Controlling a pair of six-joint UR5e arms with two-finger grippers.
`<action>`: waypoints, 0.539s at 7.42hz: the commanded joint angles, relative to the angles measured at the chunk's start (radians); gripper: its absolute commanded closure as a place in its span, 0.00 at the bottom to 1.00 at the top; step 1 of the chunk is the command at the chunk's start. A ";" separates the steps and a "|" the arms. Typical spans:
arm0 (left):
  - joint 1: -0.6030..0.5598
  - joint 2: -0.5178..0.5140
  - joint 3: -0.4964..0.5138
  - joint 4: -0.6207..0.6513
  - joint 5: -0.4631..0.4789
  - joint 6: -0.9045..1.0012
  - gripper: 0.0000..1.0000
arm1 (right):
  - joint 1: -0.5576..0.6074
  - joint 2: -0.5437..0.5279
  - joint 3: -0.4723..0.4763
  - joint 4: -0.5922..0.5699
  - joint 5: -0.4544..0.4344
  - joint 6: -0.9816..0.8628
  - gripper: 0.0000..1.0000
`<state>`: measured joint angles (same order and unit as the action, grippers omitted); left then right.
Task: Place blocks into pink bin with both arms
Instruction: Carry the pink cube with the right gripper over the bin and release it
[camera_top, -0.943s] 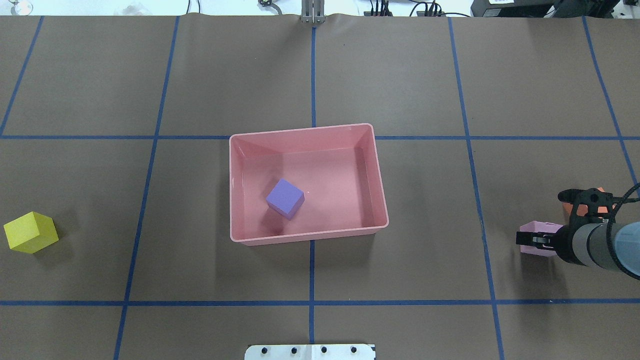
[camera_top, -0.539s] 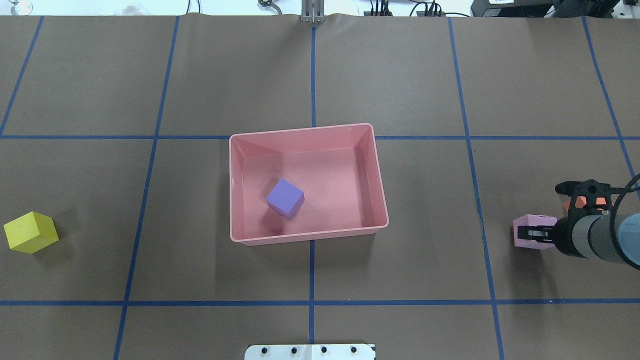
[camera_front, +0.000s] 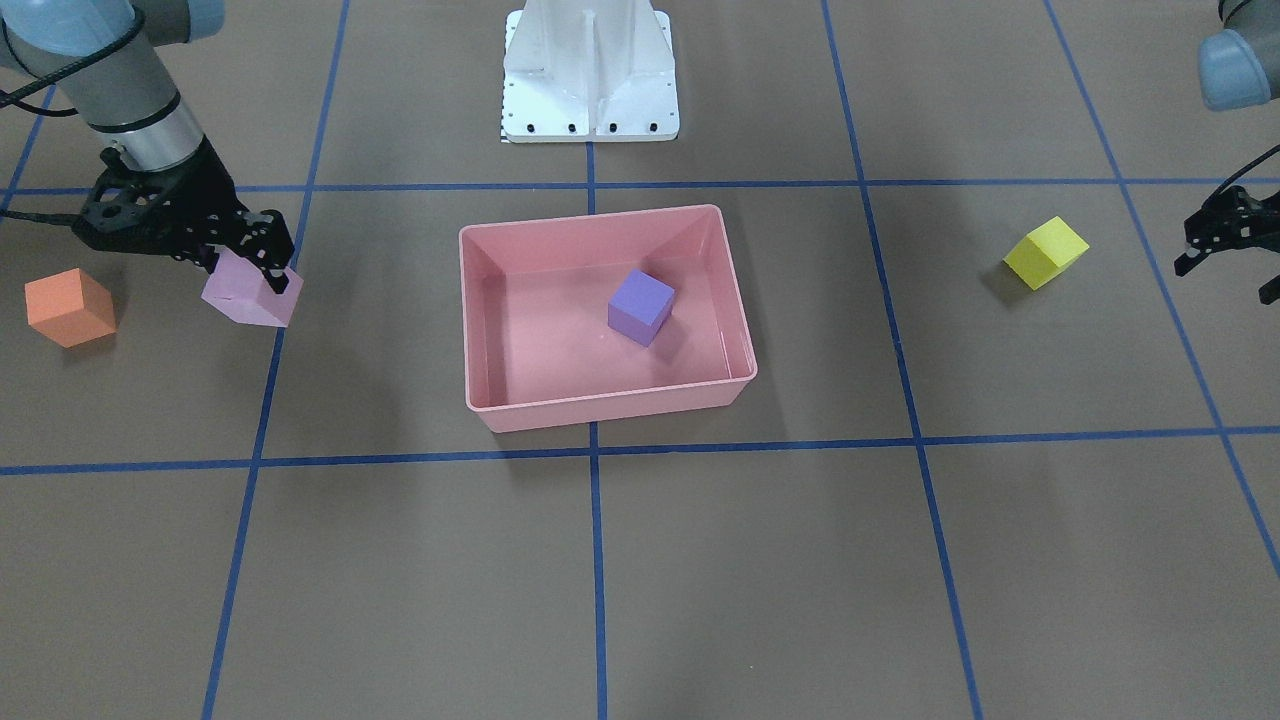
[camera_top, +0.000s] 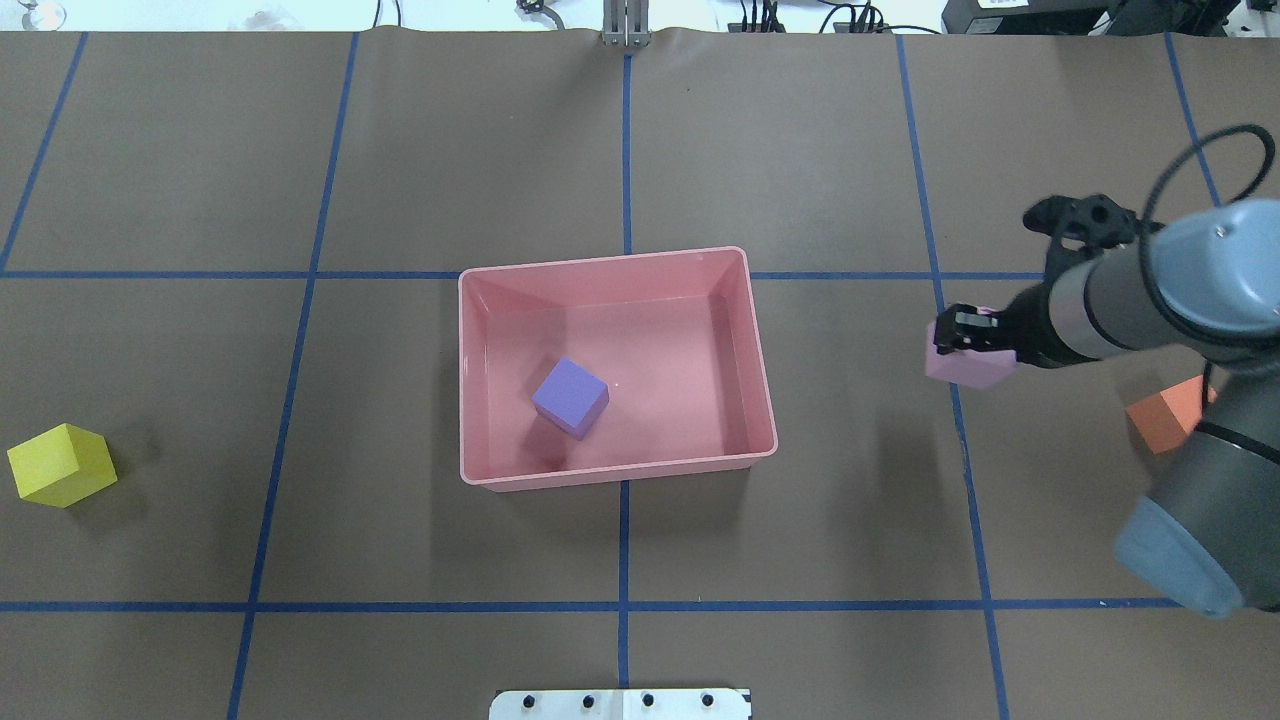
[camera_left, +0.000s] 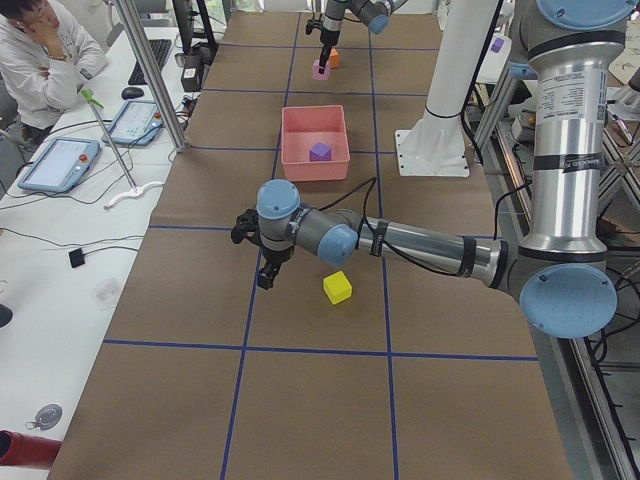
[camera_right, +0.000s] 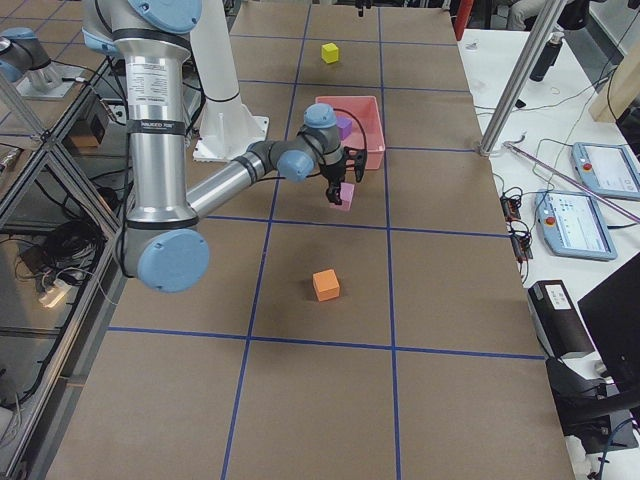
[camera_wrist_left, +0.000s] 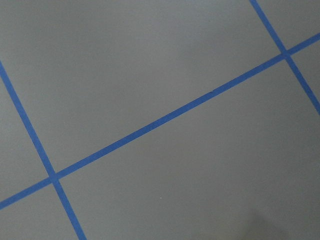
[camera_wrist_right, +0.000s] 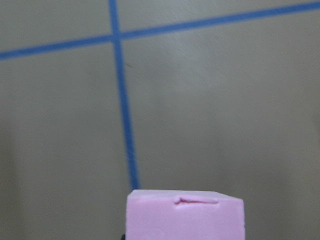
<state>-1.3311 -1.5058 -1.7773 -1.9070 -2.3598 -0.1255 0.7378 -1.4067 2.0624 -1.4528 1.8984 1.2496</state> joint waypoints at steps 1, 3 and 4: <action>0.003 0.035 0.004 -0.093 0.002 -0.080 0.00 | -0.018 0.349 -0.014 -0.361 0.002 0.001 1.00; 0.015 0.058 0.004 -0.098 0.007 -0.124 0.00 | -0.067 0.498 -0.126 -0.359 -0.004 0.024 1.00; 0.033 0.070 0.004 -0.142 0.010 -0.167 0.00 | -0.093 0.568 -0.184 -0.359 -0.004 0.049 0.86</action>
<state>-1.3145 -1.4532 -1.7734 -2.0121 -2.3534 -0.2450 0.6768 -0.9359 1.9495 -1.8043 1.8957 1.2744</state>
